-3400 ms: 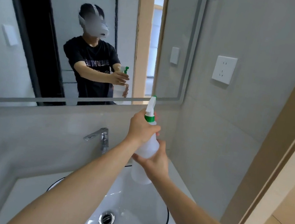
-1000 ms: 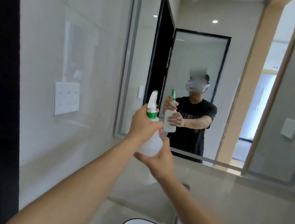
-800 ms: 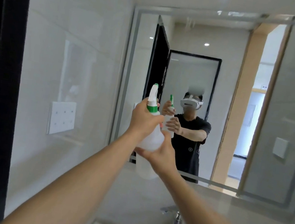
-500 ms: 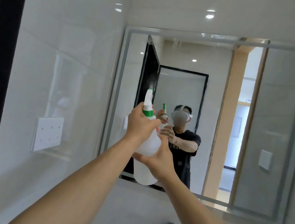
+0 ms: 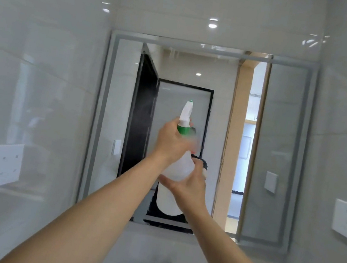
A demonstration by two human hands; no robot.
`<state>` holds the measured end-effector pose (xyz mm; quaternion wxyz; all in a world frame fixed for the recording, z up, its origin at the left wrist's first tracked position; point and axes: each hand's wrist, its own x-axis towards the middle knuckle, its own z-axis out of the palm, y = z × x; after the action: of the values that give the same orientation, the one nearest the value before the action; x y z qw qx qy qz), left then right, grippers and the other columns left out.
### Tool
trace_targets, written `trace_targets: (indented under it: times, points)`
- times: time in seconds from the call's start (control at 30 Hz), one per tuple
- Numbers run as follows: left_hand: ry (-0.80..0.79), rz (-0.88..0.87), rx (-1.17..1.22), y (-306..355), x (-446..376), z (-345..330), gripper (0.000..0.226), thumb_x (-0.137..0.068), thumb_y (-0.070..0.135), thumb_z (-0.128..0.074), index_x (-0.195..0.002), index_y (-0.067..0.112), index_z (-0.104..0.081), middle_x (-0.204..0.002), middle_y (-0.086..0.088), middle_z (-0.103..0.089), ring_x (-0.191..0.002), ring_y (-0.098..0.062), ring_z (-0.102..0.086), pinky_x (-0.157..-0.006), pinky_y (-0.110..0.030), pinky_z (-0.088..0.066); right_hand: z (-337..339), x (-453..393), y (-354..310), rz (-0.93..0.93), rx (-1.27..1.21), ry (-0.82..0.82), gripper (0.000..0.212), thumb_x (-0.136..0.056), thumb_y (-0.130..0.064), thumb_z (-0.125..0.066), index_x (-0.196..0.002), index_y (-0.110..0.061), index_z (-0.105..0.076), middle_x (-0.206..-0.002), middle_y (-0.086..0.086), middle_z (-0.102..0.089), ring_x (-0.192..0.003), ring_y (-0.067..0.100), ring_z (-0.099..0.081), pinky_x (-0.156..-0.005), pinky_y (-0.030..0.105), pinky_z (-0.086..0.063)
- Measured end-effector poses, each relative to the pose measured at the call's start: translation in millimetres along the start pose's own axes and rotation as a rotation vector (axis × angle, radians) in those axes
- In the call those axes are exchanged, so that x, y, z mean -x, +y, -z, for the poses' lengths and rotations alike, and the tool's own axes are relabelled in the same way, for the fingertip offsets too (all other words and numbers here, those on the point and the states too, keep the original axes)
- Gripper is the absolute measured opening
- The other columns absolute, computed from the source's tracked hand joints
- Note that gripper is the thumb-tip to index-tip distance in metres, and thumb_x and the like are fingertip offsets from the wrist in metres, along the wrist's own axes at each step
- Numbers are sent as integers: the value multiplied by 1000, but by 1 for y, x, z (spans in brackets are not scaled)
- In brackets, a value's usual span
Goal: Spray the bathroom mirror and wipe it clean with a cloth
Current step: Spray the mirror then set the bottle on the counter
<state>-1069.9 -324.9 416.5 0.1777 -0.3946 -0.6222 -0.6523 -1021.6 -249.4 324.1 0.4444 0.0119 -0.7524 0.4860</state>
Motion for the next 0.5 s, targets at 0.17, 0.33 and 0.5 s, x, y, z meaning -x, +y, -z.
trace_targets:
  times: [0.17,0.33,0.5]
  points:
    - [-110,17,51,10,6,-51,47,-65,13,-74,-110,15,-62,-106,-12,-69,-75,-25,-71,-72,-44,-61,47,1,12,-41,61,85,86,-61,-35,-93,-124,-34,-34,-112,-11,-56,-103,7,-58,-69,14,-48]
    - [-155,38,51,1,23,-96,35,-62,12,-74,-92,21,-59,-88,-3,-65,-77,-35,-70,-73,-53,-59,89,16,36,-120,135,111,79,-65,-28,-92,-123,-28,-38,-105,-12,-56,-92,1,-57,-55,8,-45]
    - [-116,37,55,-7,48,-128,34,-70,0,-75,-98,5,-56,-77,1,-56,-81,-31,-64,-72,-43,-57,121,31,60,-186,215,104,82,-61,-35,-92,-123,-31,-39,-106,-12,-56,-98,10,-59,-71,26,-50]
